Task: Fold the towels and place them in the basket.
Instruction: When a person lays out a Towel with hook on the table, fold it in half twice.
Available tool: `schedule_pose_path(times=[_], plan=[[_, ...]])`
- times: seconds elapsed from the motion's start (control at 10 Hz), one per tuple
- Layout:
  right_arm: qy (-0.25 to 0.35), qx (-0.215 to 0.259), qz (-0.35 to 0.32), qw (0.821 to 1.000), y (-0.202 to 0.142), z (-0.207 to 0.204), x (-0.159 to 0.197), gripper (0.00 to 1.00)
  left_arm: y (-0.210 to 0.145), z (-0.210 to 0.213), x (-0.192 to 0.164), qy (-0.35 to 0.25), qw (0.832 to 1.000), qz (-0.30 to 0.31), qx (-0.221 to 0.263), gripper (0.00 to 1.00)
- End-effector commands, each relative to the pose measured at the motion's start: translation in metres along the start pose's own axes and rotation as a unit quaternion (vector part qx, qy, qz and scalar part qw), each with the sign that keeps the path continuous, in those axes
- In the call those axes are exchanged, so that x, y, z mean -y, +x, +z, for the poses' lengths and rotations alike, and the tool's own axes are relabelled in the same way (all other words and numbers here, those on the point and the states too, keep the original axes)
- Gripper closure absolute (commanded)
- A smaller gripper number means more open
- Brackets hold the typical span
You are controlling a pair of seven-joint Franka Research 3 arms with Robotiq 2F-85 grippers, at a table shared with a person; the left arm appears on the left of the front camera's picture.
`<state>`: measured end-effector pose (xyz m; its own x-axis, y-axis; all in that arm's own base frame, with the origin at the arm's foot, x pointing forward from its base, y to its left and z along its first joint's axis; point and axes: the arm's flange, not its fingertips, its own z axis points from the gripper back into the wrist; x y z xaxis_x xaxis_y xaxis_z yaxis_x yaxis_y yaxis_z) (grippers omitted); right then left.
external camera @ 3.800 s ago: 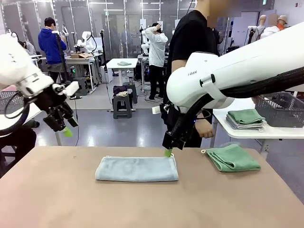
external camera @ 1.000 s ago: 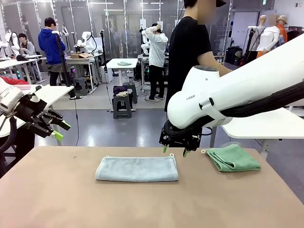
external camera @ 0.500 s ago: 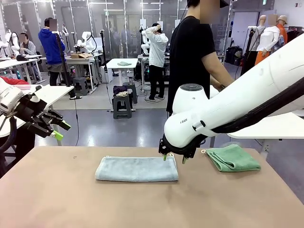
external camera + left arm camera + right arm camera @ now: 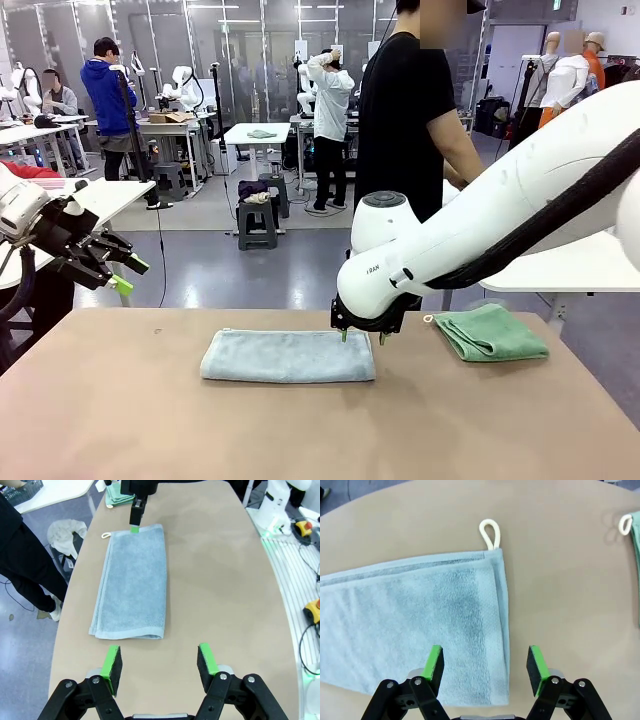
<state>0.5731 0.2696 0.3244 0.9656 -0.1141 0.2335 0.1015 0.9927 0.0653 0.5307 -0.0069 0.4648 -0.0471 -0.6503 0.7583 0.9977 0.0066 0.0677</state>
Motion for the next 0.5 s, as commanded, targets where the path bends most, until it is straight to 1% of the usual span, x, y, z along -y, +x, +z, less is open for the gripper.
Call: schedule_pose_path(times=[0.0,0.2,0.4], plan=[[-0.008,0.012,0.002,1.0,0.011,-0.013,-0.006,0.16,0.0,0.0,0.0,0.002,1.0,-0.001,-0.001,0.24],[-0.013,0.012,0.009,1.0,0.015,-0.022,-0.006,0.16,0.0,0.0,0.0,0.002,1.0,-0.001,-0.001,0.24],[-0.006,0.003,0.015,1.0,0.019,-0.03,-0.005,0.16,0.0,0.0,0.0,0.002,1.0,-0.001,-0.001,0.24]])
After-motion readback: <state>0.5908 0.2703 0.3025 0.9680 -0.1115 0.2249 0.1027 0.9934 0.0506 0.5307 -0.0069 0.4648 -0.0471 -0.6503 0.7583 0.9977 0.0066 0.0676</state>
